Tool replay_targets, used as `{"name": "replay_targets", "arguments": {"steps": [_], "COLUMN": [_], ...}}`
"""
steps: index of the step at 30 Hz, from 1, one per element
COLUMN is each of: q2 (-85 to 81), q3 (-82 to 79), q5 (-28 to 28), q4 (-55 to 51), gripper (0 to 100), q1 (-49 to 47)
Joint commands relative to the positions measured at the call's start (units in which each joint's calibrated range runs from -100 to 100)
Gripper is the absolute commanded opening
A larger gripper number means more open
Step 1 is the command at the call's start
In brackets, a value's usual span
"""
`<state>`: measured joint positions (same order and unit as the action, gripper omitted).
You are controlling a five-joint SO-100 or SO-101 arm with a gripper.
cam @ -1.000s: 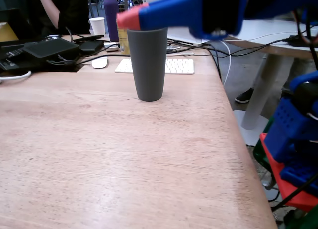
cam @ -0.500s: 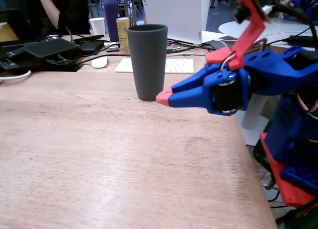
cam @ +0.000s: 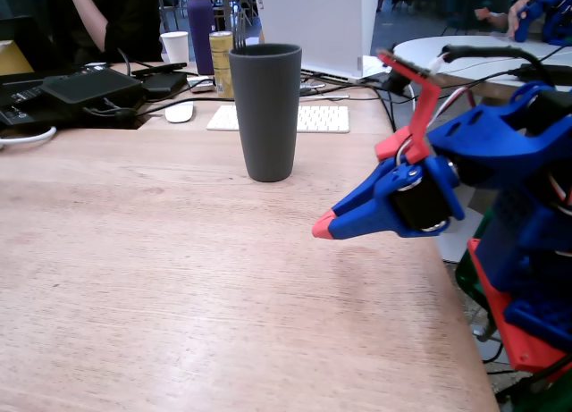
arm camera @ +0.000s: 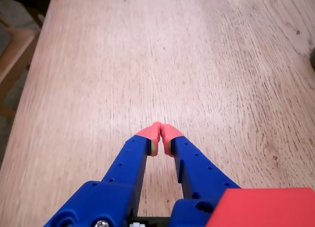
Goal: Grab the fork and place it in gray glass
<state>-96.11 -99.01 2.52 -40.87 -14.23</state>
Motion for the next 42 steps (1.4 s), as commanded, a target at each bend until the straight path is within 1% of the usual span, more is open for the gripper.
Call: {"name": "replay_targets", "arguments": {"steps": [1,7,9,42], "q2": [-0.6,-0.6,-0.6,-0.6], "q3": [-0.5,-0.2,-0.4,-0.4], "q5": [0.1,0.1,0.1,0.1], "q4": [0.4,-0.2,0.6,0.6], "gripper": [0,0,0,0], "q1": [0.0,-1.5,-0.5,-1.2]}}
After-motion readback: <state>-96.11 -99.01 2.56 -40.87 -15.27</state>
